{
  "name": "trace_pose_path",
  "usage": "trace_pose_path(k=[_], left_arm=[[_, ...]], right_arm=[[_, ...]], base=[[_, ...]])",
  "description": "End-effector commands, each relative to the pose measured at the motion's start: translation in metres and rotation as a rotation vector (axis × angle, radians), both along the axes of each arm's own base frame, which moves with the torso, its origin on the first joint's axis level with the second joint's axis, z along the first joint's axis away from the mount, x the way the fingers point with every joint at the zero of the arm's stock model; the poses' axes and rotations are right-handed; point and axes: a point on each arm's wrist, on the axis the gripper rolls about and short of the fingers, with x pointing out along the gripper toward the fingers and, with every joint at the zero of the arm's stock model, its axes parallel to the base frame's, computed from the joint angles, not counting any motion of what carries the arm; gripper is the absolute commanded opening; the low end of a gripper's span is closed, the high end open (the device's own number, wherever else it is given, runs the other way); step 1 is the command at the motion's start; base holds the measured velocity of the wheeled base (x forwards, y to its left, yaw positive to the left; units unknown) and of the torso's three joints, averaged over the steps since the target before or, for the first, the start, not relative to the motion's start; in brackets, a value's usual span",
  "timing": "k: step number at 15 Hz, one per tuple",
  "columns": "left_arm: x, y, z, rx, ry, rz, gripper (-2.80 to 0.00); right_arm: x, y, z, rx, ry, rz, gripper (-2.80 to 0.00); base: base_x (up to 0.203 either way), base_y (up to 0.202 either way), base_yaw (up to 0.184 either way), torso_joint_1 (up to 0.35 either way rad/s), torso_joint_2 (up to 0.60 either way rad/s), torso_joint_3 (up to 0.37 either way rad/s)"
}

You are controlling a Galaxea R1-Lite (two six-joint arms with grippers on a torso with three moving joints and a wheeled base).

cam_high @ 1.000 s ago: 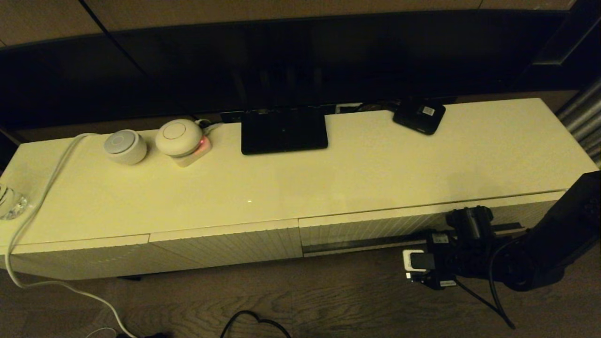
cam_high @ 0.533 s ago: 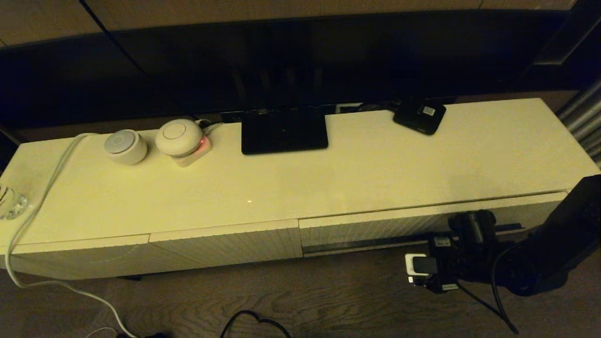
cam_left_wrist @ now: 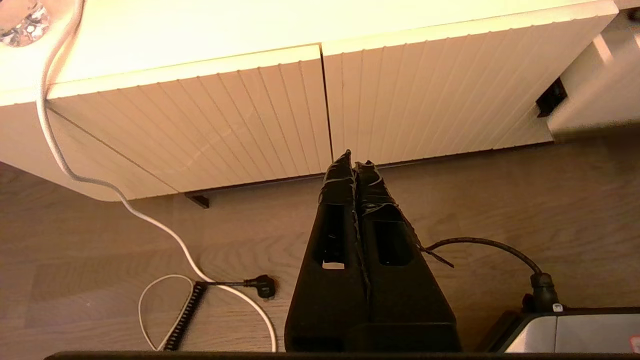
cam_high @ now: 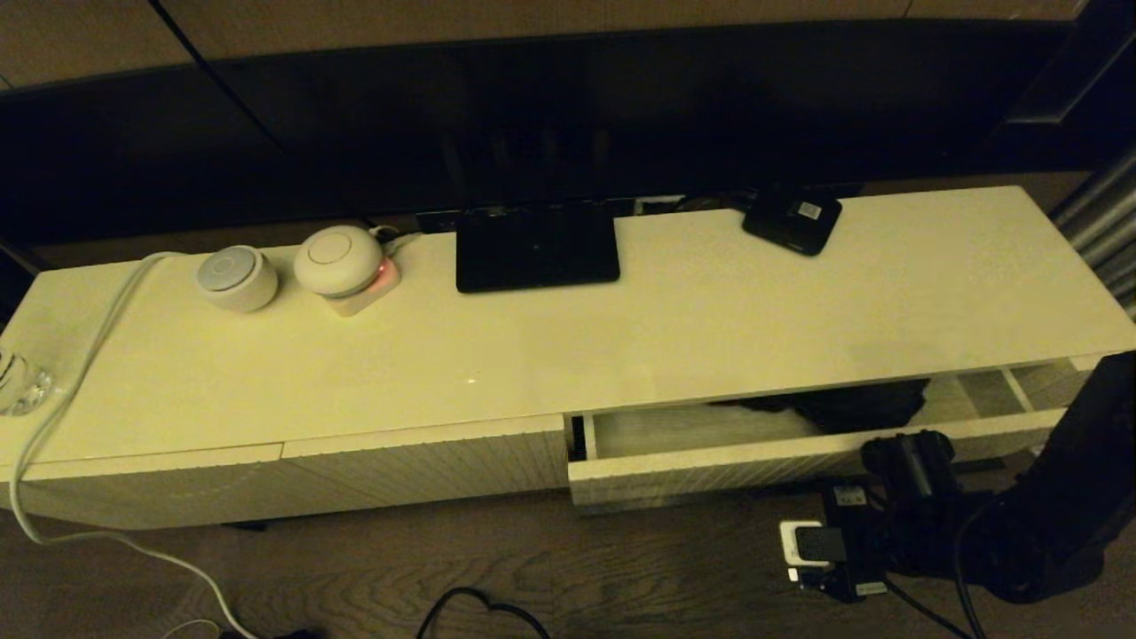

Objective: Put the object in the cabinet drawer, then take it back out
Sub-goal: Open the drawer

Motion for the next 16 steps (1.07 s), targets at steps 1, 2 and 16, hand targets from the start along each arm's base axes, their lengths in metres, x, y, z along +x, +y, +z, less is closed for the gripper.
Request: trace_pose_path(k=[1,2,16], left_arm=[[0.0,0.0,-0.001,0.0,0.003,0.001,-2.8],[0.0,0.0,-0.001,0.0,0.003,0.001,-2.8],[0.0,0.0,-0.001,0.002,0.003,0.001,-2.8]], right_arm=[[-0.017,0.002,-0.001,-0.002,0.003,0.026,0.0],[-0.021,0.003,0.002,-0.002,0.0,0.033,0.0],[-0.11,-0.015,0.069,0.05,-0.06,0.064,-2.8]], base=[[0.0,0.0,0.0,0.0,0.0,0.0],[0.0,0.0,0.0,0.0,0.0,0.0],[0.0,0.0,0.0,0.0,0.0,0.0]])
